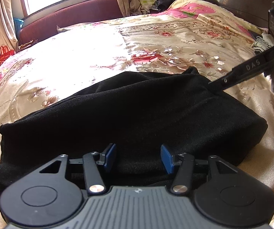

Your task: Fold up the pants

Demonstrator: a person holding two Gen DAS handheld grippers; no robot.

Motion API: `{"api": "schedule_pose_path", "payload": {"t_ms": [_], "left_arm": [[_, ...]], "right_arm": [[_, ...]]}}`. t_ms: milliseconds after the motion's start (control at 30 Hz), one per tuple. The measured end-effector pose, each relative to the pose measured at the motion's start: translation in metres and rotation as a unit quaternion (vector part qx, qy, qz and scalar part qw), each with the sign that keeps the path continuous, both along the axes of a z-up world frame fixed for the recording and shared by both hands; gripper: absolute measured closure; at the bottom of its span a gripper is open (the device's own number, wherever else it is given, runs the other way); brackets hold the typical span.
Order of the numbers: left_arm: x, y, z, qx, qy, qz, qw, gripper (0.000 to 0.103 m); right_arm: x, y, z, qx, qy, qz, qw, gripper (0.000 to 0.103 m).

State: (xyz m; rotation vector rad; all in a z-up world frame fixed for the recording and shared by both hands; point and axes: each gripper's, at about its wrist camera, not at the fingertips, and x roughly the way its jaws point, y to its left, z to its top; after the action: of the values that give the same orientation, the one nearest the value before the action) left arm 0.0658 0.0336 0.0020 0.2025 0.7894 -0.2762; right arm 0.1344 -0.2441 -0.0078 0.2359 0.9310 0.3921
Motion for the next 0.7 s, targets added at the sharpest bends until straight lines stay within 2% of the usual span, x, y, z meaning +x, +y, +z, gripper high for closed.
{"api": "schedule_pose_path", "payload": {"t_ms": [133,267,400,533,600,633,667,700], "left_arm": [[0.0,0.003,0.003,-0.002,-0.009,0.004,0.9999,0.038],[0.004,0.006,0.006,-0.016,-0.018,0.0,0.9997,0.038],[0.009,0.003,0.0,-0.008,-0.011,0.001,0.9999,0.037],[0.008,0.003,0.002,-0.002,-0.01,-0.005,0.9999,0.037],[0.01,0.002,0.001,0.004,-0.008,-0.008,0.9999,0.036],[0.011,0.001,0.0,0.007,-0.007,-0.008,0.9999,0.034],[0.012,-0.001,0.0,0.01,-0.007,-0.006,0.9999,0.033],[0.014,-0.004,0.001,0.011,-0.006,-0.003,0.9999,0.033]], "right_arm": [[-0.006,-0.018,-0.015,0.091,0.037,-0.038,0.994,0.054],[-0.018,-0.03,-0.025,0.153,0.054,-0.039,0.986,0.051],[-0.017,-0.034,-0.049,0.275,0.09,-0.051,0.956,0.047],[-0.012,-0.024,-0.051,0.259,0.077,-0.021,0.963,0.049],[-0.006,-0.026,-0.06,0.274,0.093,-0.034,0.957,0.055],[-0.004,-0.024,-0.062,0.288,0.096,-0.044,0.952,0.054],[-0.003,-0.02,-0.062,0.29,0.091,-0.053,0.951,0.057],[-0.005,-0.015,-0.06,0.282,0.086,-0.061,0.954,0.069]]}}
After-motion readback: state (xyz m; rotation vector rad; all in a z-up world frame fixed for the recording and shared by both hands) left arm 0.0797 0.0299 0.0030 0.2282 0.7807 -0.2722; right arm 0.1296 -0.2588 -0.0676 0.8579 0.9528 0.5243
